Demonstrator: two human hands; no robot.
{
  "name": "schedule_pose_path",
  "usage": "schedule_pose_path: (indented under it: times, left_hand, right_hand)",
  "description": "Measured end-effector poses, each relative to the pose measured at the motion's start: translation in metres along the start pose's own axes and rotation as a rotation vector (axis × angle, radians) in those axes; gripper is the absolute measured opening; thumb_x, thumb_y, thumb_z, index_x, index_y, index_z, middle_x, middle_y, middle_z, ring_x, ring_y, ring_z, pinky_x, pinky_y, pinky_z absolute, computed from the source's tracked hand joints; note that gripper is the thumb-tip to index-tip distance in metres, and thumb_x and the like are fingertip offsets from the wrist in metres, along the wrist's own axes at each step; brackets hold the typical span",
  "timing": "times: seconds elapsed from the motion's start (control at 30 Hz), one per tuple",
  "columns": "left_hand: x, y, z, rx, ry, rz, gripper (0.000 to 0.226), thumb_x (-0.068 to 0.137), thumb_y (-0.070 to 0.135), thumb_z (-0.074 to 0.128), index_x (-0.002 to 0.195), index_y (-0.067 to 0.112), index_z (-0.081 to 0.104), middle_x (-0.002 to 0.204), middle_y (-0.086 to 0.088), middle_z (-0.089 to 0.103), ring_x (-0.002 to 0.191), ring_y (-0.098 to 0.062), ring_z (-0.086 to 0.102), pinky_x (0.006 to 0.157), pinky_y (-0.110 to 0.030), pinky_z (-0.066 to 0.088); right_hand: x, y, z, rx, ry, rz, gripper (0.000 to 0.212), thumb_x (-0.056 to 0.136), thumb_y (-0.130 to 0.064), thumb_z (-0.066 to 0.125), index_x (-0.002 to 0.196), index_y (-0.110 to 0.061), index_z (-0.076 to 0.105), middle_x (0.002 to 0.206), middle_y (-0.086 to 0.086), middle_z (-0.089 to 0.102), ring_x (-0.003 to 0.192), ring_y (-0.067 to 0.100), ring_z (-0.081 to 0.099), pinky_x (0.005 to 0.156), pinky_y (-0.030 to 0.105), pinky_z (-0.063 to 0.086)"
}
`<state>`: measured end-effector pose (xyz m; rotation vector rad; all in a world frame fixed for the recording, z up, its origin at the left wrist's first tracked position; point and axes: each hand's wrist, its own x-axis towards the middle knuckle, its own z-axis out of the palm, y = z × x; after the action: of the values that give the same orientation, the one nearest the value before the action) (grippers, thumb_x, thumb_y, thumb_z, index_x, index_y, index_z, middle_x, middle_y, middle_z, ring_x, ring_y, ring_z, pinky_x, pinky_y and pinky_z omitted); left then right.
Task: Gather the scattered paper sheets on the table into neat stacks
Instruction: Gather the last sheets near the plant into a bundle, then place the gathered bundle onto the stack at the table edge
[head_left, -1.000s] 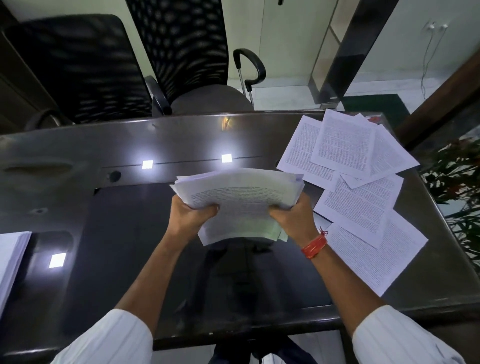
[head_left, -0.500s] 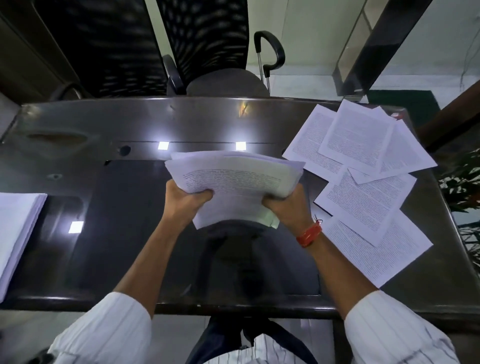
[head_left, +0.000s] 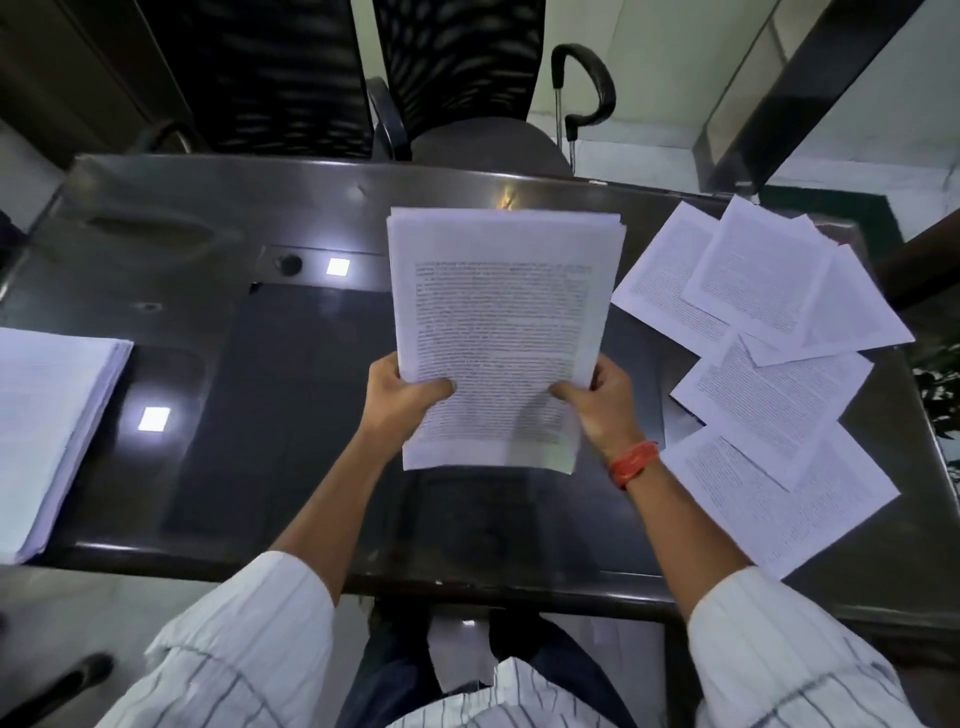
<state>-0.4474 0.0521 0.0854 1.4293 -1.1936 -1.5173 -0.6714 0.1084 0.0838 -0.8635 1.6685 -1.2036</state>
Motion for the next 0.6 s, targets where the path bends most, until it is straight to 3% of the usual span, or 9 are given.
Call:
schedule_pose_path:
  times: [0.1,0.2,0.3,0.43,0.6]
  left_hand:
    - [-0.002,0.007,-0.043,-0.127,-0.101,0.009,0.030,0.079,-0.012,0.073,0.102,0.007,0.068,0.099,-0.004,0.076,0.093,-0.025,0.074,0.078,-0.037,0.062]
    - [0.003,0.005,-0.081,-0.118,-0.151,-0.011,0.034,0.080,-0.014,0.069,0.110,0.003,0.066,0.107,-0.010,0.075,0.098,-0.027,0.073,0.079,-0.037,0.061]
    - [0.007,-0.003,-0.130,-0.045,-0.106,-0.074,0.034,0.077,-0.010,0.070,0.110,-0.002,0.067,0.106,-0.013,0.075,0.095,-0.029,0.073,0.077,-0.037,0.060]
    - [0.009,-0.028,-0.189,0.103,-0.061,-0.201,0.033,0.078,-0.011,0.070,0.105,0.007,0.069,0.109,-0.011,0.074,0.100,-0.030,0.071,0.083,-0.041,0.060]
    - [0.000,-0.054,-0.266,0.198,0.120,-0.265,0.038,0.083,-0.003,0.073,0.118,0.010,0.063,0.112,-0.004,0.069,0.105,-0.025,0.067,0.080,-0.035,0.056]
  right_hand:
    - [-0.012,-0.018,0.019,0.092,-0.073,-0.031,0.030,0.084,0.004,0.069,0.104,-0.018,0.066,0.108,0.001,0.072,0.098,0.017,0.070,0.078,0.029,0.059]
    - [-0.021,-0.025,0.068,0.150,-0.057,-0.014,0.031,0.084,0.007,0.066,0.106,-0.014,0.066,0.110,0.004,0.072,0.098,0.019,0.071,0.077,0.028,0.059]
    - [-0.027,-0.019,0.123,0.100,-0.040,0.071,0.030,0.083,0.008,0.066,0.101,-0.016,0.065,0.098,-0.001,0.073,0.088,0.016,0.071,0.071,0.023,0.057]
    - [-0.033,0.011,0.192,-0.021,-0.071,0.219,0.027,0.084,0.009,0.062,0.104,-0.009,0.062,0.095,0.004,0.068,0.080,0.015,0.065,0.060,0.016,0.052]
    - [-0.030,0.035,0.285,-0.141,-0.221,0.273,0.028,0.086,0.003,0.061,0.113,-0.006,0.059,0.107,0.008,0.067,0.094,0.023,0.066,0.076,0.033,0.053]
